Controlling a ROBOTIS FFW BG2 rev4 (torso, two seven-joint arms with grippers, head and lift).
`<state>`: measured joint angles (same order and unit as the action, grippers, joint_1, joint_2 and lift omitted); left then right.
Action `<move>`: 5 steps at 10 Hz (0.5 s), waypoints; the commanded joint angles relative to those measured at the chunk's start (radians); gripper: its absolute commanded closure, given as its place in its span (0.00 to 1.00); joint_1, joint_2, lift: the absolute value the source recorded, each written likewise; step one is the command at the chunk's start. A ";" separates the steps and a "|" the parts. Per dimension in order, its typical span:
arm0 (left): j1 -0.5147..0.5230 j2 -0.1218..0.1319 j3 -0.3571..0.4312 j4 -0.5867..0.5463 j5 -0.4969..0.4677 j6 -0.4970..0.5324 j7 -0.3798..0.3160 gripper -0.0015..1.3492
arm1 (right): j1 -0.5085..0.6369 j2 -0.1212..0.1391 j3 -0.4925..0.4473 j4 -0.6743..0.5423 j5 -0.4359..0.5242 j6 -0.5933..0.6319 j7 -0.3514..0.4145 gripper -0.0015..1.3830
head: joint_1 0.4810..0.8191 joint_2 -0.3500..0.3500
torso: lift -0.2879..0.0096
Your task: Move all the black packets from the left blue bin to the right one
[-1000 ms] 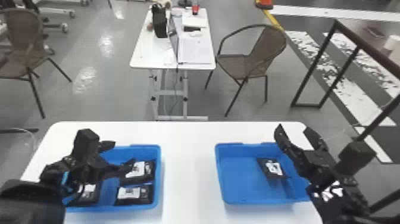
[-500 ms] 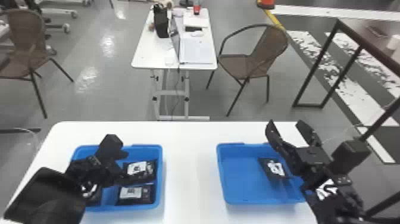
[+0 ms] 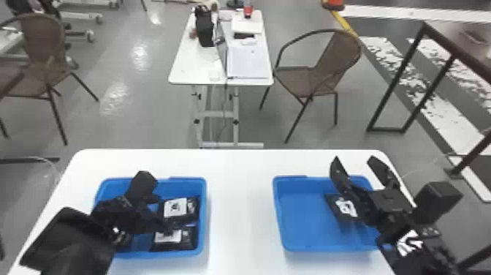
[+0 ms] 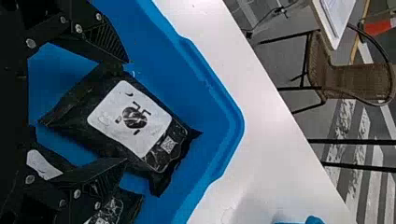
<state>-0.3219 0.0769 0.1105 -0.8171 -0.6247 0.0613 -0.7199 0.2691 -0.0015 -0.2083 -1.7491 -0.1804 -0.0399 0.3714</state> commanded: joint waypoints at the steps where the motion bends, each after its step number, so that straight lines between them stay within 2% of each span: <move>1: -0.022 0.003 -0.011 0.061 -0.001 -0.002 0.014 0.31 | -0.004 0.002 0.003 -0.001 -0.008 0.000 0.001 0.16 | 0.63 0.41 | 0.97; 2: -0.031 0.003 -0.020 0.081 -0.003 0.008 0.043 0.35 | -0.004 0.002 0.003 0.000 -0.017 0.000 0.006 0.16 | 0.63 0.41 | 0.97; 4: -0.049 0.003 -0.023 0.122 -0.001 0.011 0.068 0.37 | -0.005 0.002 0.003 0.008 -0.033 0.002 0.011 0.16 | 0.63 0.42 | 0.97; 5: -0.054 0.006 -0.026 0.128 0.003 0.003 0.069 0.54 | -0.005 0.002 0.003 0.008 -0.036 0.002 0.011 0.16 | 0.63 0.42 | 0.97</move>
<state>-0.3737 0.0815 0.0858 -0.6932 -0.6228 0.0692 -0.6501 0.2639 -0.0015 -0.2055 -1.7420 -0.2139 -0.0383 0.3820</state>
